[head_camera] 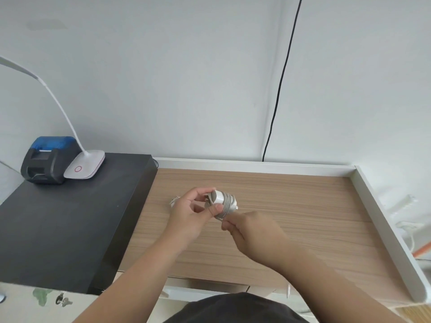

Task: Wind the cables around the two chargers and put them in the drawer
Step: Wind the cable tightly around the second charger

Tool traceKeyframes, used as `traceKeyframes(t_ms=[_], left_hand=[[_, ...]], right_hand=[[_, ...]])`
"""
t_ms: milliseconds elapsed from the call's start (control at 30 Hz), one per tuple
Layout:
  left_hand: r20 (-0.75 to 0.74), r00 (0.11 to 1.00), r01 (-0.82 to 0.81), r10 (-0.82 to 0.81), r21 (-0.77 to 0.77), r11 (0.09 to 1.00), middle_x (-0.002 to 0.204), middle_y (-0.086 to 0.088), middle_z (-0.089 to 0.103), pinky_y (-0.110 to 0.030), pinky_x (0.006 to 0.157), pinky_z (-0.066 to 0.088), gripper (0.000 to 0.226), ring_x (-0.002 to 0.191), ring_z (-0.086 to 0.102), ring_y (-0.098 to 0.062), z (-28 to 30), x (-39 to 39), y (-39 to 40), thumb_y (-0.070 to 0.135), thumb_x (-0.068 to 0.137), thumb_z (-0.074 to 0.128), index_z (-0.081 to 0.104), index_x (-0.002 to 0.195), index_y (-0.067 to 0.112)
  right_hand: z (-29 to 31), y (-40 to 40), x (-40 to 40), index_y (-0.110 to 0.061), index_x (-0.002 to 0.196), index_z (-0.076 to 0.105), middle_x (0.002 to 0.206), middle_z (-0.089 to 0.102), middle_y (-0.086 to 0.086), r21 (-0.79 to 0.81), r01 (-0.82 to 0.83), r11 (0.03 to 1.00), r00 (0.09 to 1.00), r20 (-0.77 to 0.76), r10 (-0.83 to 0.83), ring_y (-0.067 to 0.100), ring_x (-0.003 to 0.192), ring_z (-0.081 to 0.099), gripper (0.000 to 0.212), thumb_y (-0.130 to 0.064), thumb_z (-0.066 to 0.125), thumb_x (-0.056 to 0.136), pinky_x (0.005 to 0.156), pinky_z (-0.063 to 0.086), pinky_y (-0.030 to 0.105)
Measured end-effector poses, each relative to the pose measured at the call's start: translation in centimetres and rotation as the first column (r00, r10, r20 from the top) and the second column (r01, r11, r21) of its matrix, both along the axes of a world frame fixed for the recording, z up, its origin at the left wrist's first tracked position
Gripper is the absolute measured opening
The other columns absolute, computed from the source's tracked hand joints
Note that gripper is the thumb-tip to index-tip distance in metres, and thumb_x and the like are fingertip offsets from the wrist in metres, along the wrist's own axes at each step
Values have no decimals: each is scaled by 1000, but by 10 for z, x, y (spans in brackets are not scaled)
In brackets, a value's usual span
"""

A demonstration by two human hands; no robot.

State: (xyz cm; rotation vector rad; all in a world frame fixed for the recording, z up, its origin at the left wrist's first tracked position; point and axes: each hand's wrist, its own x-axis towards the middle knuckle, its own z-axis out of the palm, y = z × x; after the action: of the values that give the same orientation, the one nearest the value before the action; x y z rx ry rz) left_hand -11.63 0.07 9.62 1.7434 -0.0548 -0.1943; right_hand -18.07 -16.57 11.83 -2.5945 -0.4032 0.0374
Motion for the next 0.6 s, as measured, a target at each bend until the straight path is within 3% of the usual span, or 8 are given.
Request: traceKeyframes(t_ms=[100, 233, 400, 467, 600], left_hand=[[45, 995, 80, -85, 106, 991, 94, 10, 63, -19, 65, 45, 37, 62, 54, -5, 2, -4, -2, 27, 71, 83, 68, 102, 39], [117, 980, 132, -159, 207, 969, 100, 3, 66, -8, 64, 42, 38, 64, 54, 2, 3, -3, 1, 36, 69, 83, 67, 103, 44], [115, 945, 251, -305, 340, 906, 102, 10, 63, -8, 64, 42, 38, 67, 54, 5, 13, 1, 7, 37, 70, 82, 64, 100, 50], [63, 935, 311, -350, 333, 890, 99, 12, 62, -12, 66, 44, 36, 69, 54, 2, 15, 3, 12, 36, 71, 82, 66, 99, 51], [-22, 933, 359, -359, 127, 925, 93, 8, 62, -17, 69, 47, 35, 72, 55, -9, 20, 4, 17, 18, 75, 81, 70, 103, 35]], right_hand=[[9, -16, 10, -25, 98, 63, 86, 68, -1, -59, 1, 998, 997, 71, 3, 25, 78, 62, 26, -38, 40, 97, 62, 50, 37], [8, -31, 21, -23, 89, 62, 82, 62, -6, -68, 14, 998, 981, 196, 0, 22, 73, 61, 45, -49, 26, 90, 56, 51, 40], [1, -37, 31, -24, 93, 62, 85, 60, -9, -56, -25, 998, 975, 219, 37, 18, 75, 60, 23, -40, 45, 96, 58, 51, 38], [-2, -42, 36, -25, 92, 62, 81, 61, -10, 27, -39, 999, 969, 246, 31, 15, 70, 59, 28, -45, 42, 94, 56, 50, 37], [-12, -46, 42, -27, 82, 59, 72, 62, -9, 344, -89, 935, 985, 169, 31, 10, 62, 55, 25, -45, 46, 95, 57, 47, 30]])
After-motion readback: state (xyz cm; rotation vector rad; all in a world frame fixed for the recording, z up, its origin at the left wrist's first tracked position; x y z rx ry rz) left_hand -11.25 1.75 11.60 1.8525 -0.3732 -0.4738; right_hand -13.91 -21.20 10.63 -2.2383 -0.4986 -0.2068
